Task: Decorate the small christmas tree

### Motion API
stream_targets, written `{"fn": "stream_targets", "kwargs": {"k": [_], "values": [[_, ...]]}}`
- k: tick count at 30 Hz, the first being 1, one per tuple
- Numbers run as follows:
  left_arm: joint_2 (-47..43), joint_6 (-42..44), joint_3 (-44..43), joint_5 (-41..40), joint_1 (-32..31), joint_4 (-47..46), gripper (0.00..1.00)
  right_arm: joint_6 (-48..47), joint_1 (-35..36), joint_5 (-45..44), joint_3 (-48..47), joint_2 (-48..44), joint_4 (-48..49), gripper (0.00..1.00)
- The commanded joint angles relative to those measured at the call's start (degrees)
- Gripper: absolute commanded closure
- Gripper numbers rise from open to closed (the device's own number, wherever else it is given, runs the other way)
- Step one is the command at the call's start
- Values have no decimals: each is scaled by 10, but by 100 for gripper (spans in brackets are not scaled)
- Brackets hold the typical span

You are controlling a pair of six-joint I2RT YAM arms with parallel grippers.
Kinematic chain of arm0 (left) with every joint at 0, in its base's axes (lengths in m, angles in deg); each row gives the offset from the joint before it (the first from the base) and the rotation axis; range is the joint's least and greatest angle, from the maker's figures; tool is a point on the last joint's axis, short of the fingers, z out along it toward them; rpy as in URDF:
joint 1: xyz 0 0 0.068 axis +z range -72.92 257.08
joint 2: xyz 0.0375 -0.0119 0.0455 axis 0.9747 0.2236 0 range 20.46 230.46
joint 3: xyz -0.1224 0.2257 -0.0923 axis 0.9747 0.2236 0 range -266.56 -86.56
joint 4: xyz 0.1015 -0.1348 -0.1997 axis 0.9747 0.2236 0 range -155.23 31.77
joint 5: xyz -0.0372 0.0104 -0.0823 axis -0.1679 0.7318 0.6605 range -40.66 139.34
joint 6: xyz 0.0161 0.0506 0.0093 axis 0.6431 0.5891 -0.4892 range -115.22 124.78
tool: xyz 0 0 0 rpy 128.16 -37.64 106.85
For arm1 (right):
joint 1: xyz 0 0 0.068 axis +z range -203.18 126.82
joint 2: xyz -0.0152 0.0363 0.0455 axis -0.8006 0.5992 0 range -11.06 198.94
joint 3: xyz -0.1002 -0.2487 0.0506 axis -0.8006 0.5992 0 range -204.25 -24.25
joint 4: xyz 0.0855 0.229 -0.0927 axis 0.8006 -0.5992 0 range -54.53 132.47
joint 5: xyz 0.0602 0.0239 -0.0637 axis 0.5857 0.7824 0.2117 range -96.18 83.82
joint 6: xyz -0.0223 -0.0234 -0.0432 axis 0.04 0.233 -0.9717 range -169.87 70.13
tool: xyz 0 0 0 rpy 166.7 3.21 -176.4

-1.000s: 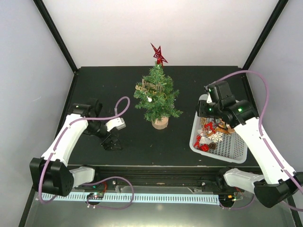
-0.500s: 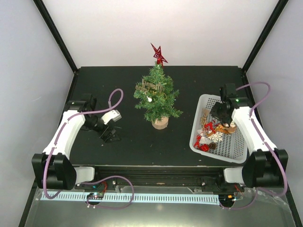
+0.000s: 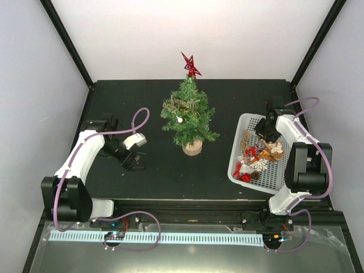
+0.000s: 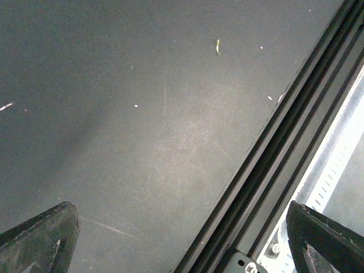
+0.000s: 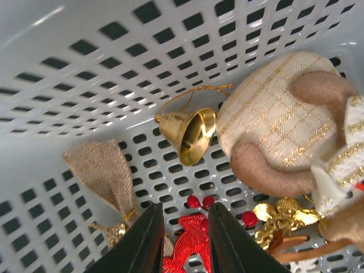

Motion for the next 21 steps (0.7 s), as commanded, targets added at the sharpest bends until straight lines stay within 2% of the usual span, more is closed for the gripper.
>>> {"fn": "stream_targets", "kwargs": {"k": [1, 7, 15, 21], "values": [[9, -5, 6, -9, 4, -10, 1, -5, -9, 16, -21, 26, 30, 75], [16, -5, 14, -12, 3, -16, 1, -17, -6, 65, 3, 34, 49, 75], [23, 0, 20, -10, 7, -18, 1, -42, -3, 34, 47, -5, 24, 75], [24, 5, 24, -8, 14, -18, 1, -43, -3, 18, 60, -13, 10, 70]]}}
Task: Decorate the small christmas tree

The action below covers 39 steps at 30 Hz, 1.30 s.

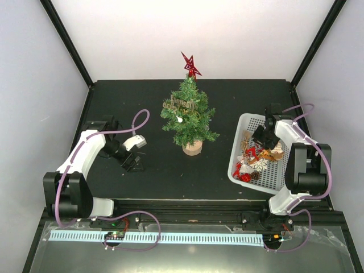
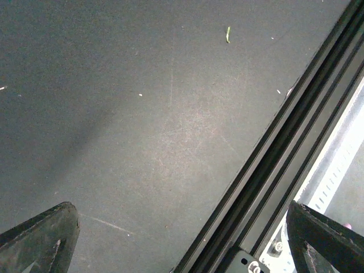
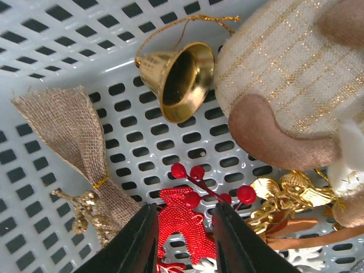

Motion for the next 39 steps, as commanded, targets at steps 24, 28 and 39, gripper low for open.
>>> {"fn": "stream_targets", "kwargs": {"k": [24, 28, 39], "values": [[17, 33, 10, 19, 22, 12, 1, 58, -26, -46, 53, -34, 3, 67], [15, 35, 11, 20, 25, 12, 1, 60, -33, -35, 59, -26, 20, 68], [11, 36, 18, 18, 28, 12, 1, 63, -36, -17, 47, 8, 47, 70]]}}
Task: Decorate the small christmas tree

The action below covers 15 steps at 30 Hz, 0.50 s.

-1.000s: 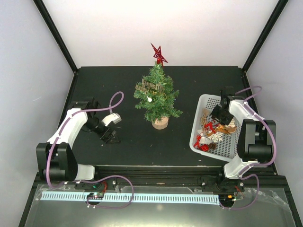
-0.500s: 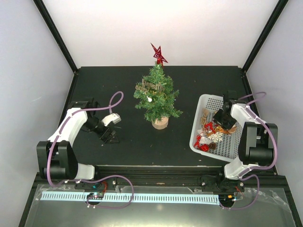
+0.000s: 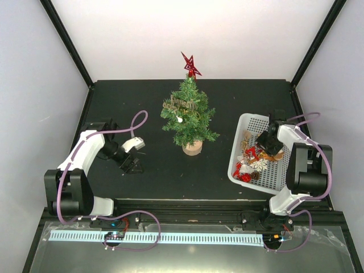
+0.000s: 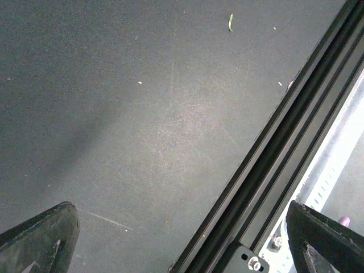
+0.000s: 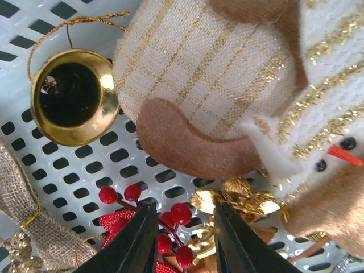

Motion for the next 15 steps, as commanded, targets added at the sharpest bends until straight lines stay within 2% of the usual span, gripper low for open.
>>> {"fn": "stream_targets", "kwargs": {"k": [1, 8, 11, 15], "values": [[-2, 12, 3, 13, 5, 9, 1, 6, -3, 6, -11, 20, 19, 71], [-2, 12, 3, 13, 7, 10, 1, 0, -4, 7, -5, 24, 22, 76], [-1, 13, 3, 14, 8, 10, 1, -3, -3, 6, 4, 16, 21, 86], [-1, 15, 3, 15, 9, 11, 1, -7, -3, 6, 8, 2, 19, 91]]}}
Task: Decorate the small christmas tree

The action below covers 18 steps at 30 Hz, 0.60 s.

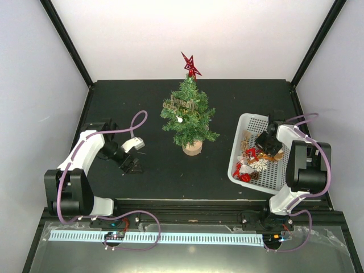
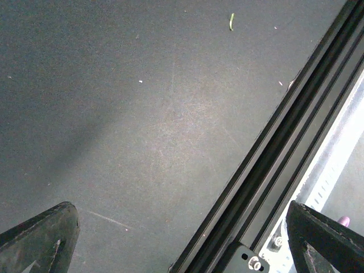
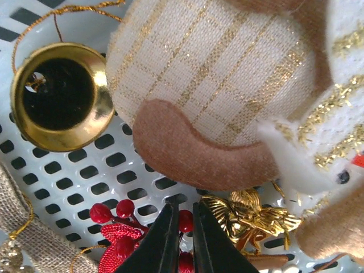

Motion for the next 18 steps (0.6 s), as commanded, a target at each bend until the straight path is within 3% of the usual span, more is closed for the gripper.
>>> {"fn": "stream_targets", "kwargs": {"k": [1, 8, 18], "values": [[-1, 13, 0, 16, 5, 9, 1, -5, -3, -6, 7, -23, 0, 92], [-1, 16, 0, 19, 6, 11, 1, -20, -3, -15, -4, -76, -27, 93], [8, 16, 3, 18, 7, 2, 1, -42, 25, -2, -44, -223, -110, 93]]}}
